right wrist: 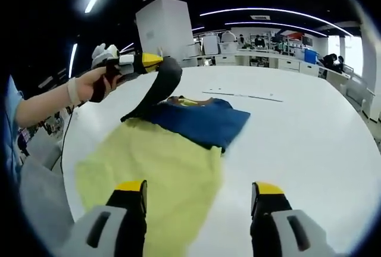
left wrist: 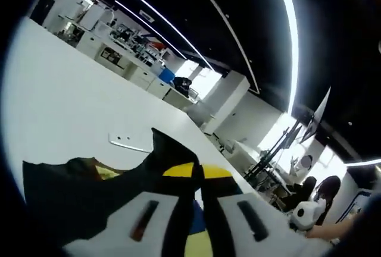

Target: Fold the garment on the visible template until the final outline fits inside the template.

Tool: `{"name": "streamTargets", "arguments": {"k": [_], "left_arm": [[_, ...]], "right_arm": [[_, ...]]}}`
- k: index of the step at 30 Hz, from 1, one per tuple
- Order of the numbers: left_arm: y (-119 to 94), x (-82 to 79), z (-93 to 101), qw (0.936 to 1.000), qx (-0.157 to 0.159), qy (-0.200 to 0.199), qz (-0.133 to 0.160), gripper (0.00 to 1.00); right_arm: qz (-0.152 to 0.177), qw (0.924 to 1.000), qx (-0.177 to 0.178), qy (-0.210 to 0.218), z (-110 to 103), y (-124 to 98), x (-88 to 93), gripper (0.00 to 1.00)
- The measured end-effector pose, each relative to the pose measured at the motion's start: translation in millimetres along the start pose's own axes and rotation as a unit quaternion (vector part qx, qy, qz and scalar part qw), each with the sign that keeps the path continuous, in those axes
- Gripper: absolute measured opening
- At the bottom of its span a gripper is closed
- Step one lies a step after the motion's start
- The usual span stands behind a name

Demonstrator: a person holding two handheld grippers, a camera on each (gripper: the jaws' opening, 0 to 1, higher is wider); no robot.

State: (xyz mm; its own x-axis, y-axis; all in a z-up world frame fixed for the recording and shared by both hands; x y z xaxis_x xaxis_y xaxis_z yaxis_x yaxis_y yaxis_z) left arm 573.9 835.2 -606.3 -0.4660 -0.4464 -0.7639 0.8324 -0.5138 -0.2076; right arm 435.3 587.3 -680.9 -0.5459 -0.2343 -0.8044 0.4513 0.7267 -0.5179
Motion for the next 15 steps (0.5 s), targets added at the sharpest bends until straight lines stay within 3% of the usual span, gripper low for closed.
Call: {"name": "streamTargets", "arguments": {"k": [9, 15], "left_arm": [[30, 43.8, 26.5, 0.9987, 0.032, 0.006, -0.039, 0.0], [45, 77.7, 29.7, 0.9957, 0.035, 0.017, -0.084, 0.0]], "right_arm": [[-0.001, 0.9999, 0.008, 0.008, 4, -5, 6.3, 0.7], [0.002, 0.9998, 0.011, 0.016, 4, -7, 10.4, 0.7]]}}
Point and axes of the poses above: the point that each gripper's makers call its tool centre point, and the gripper's own axes: y roughly forward along the fingers, z roughly to its right, x roughly out of its underside, the point moved 7 cm from there along -y, roughly backward along the fingers, and after that the axes turned 13 degrees about -x, right-handed, at the moved point
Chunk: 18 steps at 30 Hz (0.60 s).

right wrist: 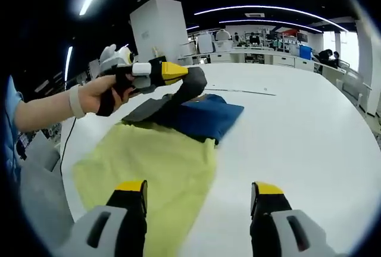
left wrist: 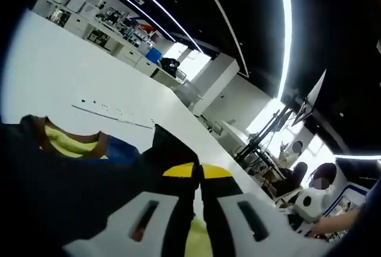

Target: Fold the garment on the visible template until the final outline fits inside the template.

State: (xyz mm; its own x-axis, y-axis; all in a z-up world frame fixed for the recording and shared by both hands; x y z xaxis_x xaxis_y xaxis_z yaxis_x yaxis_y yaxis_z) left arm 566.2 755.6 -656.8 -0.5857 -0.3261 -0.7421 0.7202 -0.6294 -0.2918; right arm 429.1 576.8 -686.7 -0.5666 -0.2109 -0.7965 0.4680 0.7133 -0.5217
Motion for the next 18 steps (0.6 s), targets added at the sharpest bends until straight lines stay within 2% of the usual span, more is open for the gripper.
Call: {"name": "streamTargets", "arguments": {"k": [9, 18], "left_arm": [[15, 33.3, -4.3, 0.9987, -0.006, 0.022, -0.046, 0.0], [15, 38.4, -6.7, 0.9979, -0.007, 0.032, -0.057, 0.0]], "right_arm": [[0.007, 0.9999, 0.003, 0.009, 0, -4, 2.3, 0.7], [0.01, 0.9998, 0.007, 0.017, 0, -8, 6.0, 0.7]]}}
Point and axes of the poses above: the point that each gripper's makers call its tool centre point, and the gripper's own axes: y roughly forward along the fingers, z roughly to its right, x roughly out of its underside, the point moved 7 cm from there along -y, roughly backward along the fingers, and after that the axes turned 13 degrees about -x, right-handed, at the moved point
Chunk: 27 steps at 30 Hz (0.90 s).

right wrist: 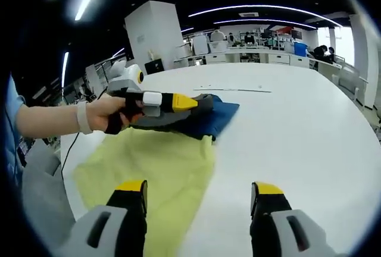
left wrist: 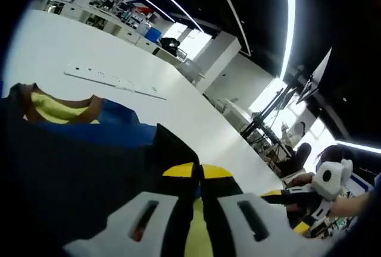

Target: Fold the garment on the visible template until the final outline fits inside the template.

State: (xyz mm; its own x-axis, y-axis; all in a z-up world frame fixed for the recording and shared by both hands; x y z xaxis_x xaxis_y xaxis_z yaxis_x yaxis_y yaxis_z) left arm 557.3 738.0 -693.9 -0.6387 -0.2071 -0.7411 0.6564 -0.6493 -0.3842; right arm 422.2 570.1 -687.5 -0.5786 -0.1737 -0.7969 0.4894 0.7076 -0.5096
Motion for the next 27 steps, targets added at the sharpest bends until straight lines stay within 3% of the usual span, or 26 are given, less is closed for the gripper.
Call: {"name": "streamTargets", "arguments": {"k": [5, 8, 12, 17, 22, 27], "left_arm": [[-3, -0.4, -0.8, 0.9998, -0.003, 0.021, -0.003, 0.04], [-5, -2.8, -2.9, 0.9989, -0.01, 0.046, 0.004, 0.26], [-8, -3.3, -5.7, 0.9975, -0.015, 0.069, 0.001, 0.42], [-12, -4.2, -10.4, 0.9934, -0.028, 0.112, -0.002, 0.86], [-19, -6.0, -14.0, 0.9902, -0.036, 0.134, -0.008, 0.99], [-28, -8.7, -17.9, 0.9888, -0.04, 0.143, -0.016, 0.99]], "right_arm": [[0.001, 1.0, -0.001, 0.001, -1, 1, 0.4, 0.7], [0.001, 1.0, -0.004, -0.001, -3, 3, -0.7, 0.7], [0.001, 1.0, -0.008, -0.002, -4, 6, -2.7, 0.7], [-0.002, 0.9999, -0.014, -0.004, -6, 9, -3.2, 0.71], [-0.004, 0.9998, -0.018, -0.005, -9, 11, -4.1, 0.72], [-0.006, 0.9998, -0.02, -0.007, -10, 12, -5.6, 0.73]]}}
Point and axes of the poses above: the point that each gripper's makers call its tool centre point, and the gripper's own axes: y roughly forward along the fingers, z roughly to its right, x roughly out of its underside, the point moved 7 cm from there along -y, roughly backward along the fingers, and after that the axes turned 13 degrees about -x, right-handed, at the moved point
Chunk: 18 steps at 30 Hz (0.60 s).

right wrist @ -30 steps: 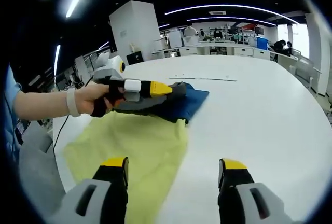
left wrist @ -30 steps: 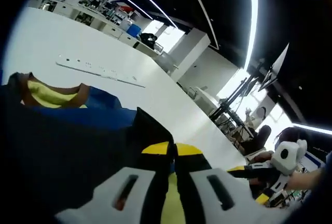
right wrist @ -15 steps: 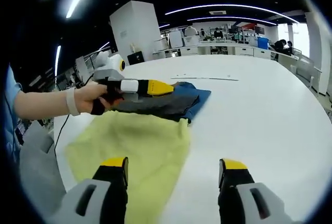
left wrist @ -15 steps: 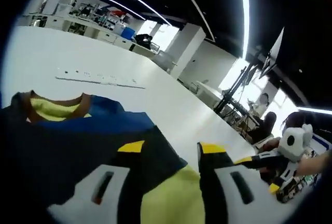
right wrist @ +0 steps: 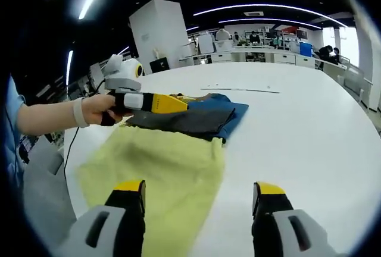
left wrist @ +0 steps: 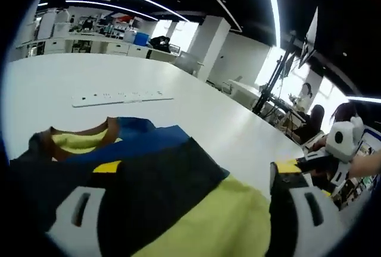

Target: Fold the garment on the visible template until the final outline fits inside the template.

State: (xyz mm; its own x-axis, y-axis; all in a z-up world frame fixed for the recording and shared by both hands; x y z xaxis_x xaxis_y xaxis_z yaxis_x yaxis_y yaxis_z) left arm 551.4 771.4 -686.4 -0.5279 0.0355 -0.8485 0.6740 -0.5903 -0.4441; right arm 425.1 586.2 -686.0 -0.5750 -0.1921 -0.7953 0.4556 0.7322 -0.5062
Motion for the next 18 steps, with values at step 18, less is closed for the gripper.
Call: {"name": "streamTargets", "arguments": {"k": [18], "left_arm": [[-74, 4.8, -30.5, 0.9988, -0.006, 0.048, -0.01, 0.99]], "right_arm": [[-0.014, 0.9999, 0.004, -0.007, -4, 5, -9.7, 0.92]]}}
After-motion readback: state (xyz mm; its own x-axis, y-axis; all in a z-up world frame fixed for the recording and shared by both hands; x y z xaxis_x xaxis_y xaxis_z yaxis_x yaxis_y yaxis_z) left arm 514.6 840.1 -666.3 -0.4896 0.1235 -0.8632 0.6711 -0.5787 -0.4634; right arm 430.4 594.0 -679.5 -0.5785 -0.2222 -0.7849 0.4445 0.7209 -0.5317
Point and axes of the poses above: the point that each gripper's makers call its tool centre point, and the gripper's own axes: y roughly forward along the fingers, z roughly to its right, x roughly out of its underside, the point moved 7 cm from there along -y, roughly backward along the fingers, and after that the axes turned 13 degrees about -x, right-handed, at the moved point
